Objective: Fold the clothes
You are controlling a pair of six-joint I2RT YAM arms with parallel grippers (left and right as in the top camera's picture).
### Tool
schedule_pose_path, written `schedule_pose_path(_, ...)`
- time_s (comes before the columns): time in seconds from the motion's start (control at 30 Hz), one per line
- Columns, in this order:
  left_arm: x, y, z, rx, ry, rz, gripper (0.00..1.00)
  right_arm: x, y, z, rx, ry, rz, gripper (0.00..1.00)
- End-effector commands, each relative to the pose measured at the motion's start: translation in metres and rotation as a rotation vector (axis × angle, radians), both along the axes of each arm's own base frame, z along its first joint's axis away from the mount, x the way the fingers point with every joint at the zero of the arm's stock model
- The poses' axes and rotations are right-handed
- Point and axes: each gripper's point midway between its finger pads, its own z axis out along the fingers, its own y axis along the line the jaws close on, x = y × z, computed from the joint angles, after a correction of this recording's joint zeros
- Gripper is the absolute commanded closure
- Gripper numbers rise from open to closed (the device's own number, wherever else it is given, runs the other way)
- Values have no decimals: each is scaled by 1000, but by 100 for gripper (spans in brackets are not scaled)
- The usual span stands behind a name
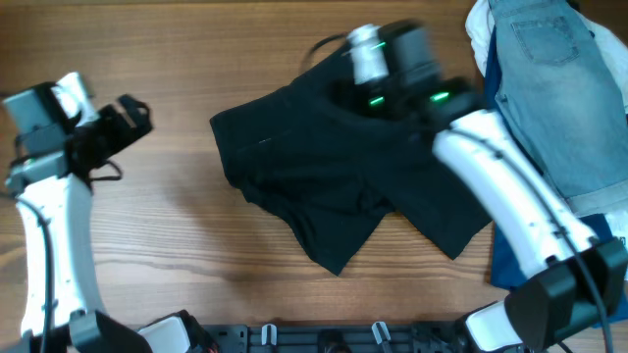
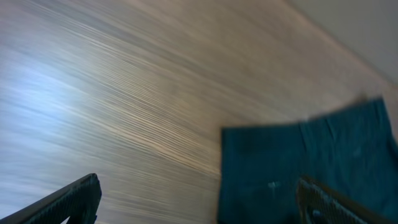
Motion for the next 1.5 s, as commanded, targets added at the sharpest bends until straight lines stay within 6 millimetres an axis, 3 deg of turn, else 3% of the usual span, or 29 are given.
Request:
schedule_pose_path(0.0, 26, -63, -32, 3, 53, -210, 0, 17, -54, -4, -51, 2, -99, 3)
schedule_pose_path(0.07, 37, -90, -55, 19, 84, -282, 0, 21, -74, -8, -67, 10, -130, 3)
schedule_pose_path(0.13, 44, -103, -80, 63, 129, -306, 0, 20, -86, -13, -89, 30, -154, 3)
schedule_pose_path(0.27, 55, -107, -127, 175, 203, -298, 0, 17, -110, -25, -193, 61, -229, 3)
schedule_pose_path(0.37, 58, -106, -150, 219, 239, -290, 0, 19, -115, -31, -221, 69, -245, 3)
schedule_pose_path(0.63, 65, -102, -173, 258, 251, -272, 3, 20, -118, -43, -244, 95, -254, 3)
schedule_pose_path(0.67, 66, -104, -174, 250, 250, -278, 8, 19, -118, -43, -244, 97, -254, 3)
schedule_pose_path(0.77, 67, -114, -179, 225, 245, -307, 37, 19, -118, -44, -245, 97, -254, 4)
schedule_pose_path(0.87, 67, -117, -178, 226, 241, -313, 76, 19, -118, -44, -244, 98, -254, 6)
schedule_pose_path(0.93, 69, -117, -177, 227, 232, -312, 96, 19, -118, -44, -244, 98, -254, 6)
schedule_pose_path(1.1, 109, -96, -153, 301, 60, -223, 96, 20, -118, -43, -243, 91, -254, 6)
schedule_pose_path(1.27, 157, -52, -104, 329, -203, -92, 96, 23, -117, -41, -239, 80, -255, 6)
schedule_pose_path(1.37, 181, -18, -61, 353, -346, -8, 96, 27, -116, -38, -232, 58, -257, 6)
schedule_pose_path(1.4, 188, -7, -45, 352, -393, 23, 83, 29, -116, -37, -229, 49, -259, 6)
schedule_pose_path(1.43, 194, 1, -31, 340, -432, 55, 23, 31, -116, -36, -226, 41, -260, 6)
schedule_pose_path(1.47, 197, 5, -24, 325, -449, 75, 0, 33, -115, -35, -223, 34, -261, 6)
